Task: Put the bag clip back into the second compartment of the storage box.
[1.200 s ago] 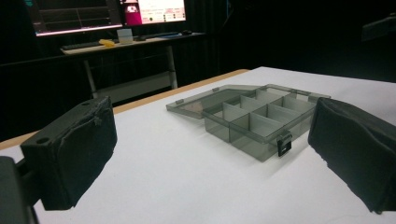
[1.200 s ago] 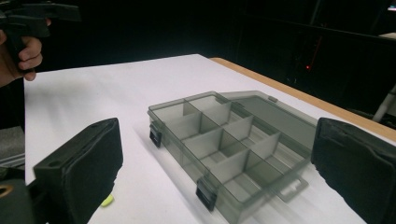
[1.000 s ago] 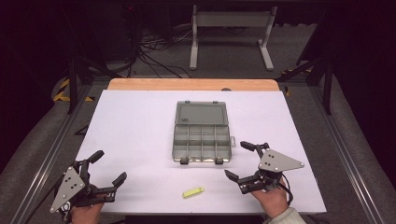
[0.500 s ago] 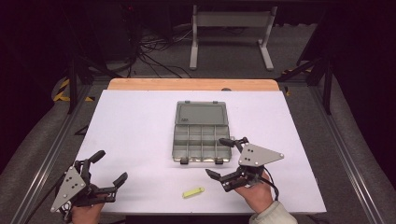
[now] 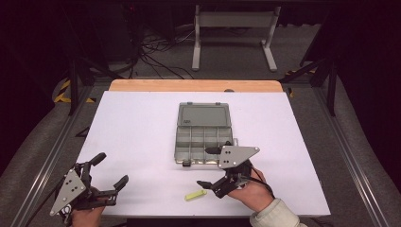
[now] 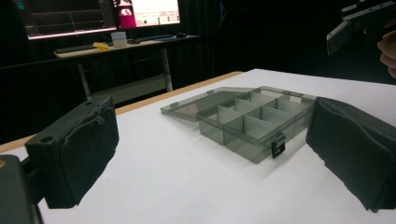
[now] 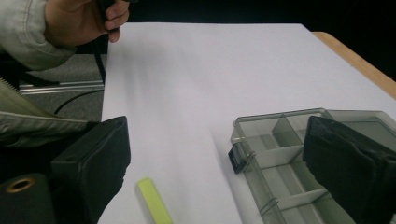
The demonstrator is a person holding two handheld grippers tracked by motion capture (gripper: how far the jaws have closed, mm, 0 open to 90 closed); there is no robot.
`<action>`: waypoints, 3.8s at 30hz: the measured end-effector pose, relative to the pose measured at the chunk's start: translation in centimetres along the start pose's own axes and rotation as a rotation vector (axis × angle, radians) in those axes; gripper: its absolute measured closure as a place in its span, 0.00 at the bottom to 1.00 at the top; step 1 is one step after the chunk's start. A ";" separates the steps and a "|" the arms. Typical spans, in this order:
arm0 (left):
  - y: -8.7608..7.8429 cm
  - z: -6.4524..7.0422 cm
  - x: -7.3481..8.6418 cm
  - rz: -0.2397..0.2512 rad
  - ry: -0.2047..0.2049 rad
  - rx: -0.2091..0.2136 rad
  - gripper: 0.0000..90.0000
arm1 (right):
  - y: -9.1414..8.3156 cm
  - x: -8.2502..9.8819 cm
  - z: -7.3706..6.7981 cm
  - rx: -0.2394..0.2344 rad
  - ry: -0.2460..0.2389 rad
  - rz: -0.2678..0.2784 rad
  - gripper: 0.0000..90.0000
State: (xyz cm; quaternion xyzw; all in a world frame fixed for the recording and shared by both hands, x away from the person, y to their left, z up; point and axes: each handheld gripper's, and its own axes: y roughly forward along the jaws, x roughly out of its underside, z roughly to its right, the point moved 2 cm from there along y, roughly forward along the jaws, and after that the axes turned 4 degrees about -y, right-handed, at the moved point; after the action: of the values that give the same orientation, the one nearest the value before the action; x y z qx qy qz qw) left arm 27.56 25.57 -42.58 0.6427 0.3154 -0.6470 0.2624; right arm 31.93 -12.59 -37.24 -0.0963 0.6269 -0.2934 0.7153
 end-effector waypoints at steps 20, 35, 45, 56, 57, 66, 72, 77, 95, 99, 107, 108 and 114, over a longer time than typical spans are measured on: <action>0.2 0.1 0.0 -0.006 0.001 0.017 0.03 | 3.7 0.9 -0.6 -0.193 -0.047 -0.318 0.23; 0.4 0.0 0.0 -0.019 0.000 0.023 0.03 | 5.8 2.1 -1.1 -0.268 -0.069 -0.448 0.22; 0.4 0.0 0.0 -0.020 0.002 0.027 0.03 | 7.0 2.7 -1.5 -0.319 -0.082 -0.509 0.27; 0.5 0.1 0.1 -0.022 -0.002 0.026 0.03 | 8.0 3.2 -1.9 -0.354 -0.095 -0.570 0.32; 0.5 0.1 0.1 -0.022 -0.003 0.026 0.03 | 8.0 3.2 -1.9 -0.352 -0.093 -0.573 0.33; 0.5 0.0 0.1 -0.023 -0.001 0.025 0.04 | 8.4 3.2 -2.1 -0.355 -0.127 -0.567 0.47; 0.4 0.1 0.1 -0.024 0.005 0.025 0.05 | 8.5 3.2 -2.3 -0.346 -0.167 -0.566 0.64; 0.5 0.1 0.1 -0.027 0.012 0.028 0.05 | 8.7 3.4 -2.5 -0.362 -0.192 -0.569 0.80; 0.5 0.1 0.1 -0.028 0.008 0.028 0.05 | 7.4 2.4 -1.7 -0.350 -0.174 -0.497 0.86; 0.5 0.1 0.1 -0.027 0.008 0.028 0.05 | 6.8 1.8 -1.5 -0.340 -0.173 -0.480 0.86; 0.4 0.1 0.1 -0.025 0.005 0.026 0.05 | 5.8 0.5 -0.5 -0.303 -0.174 -0.430 0.86; 0.4 0.1 0.1 -0.024 0.004 0.027 0.05 | 5.7 0.4 -0.4 -0.297 -0.172 -0.427 0.86; 0.4 0.1 0.1 -0.026 0.004 0.027 0.05 | 4.8 -0.6 0.7 -0.263 -0.160 -0.401 0.86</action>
State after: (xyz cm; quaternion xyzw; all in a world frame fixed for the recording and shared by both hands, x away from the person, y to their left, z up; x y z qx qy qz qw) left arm 27.84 25.25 -42.71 0.6433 0.3153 -0.6534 0.2447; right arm 34.02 -8.51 -39.01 -0.3336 0.5696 -0.3367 0.6714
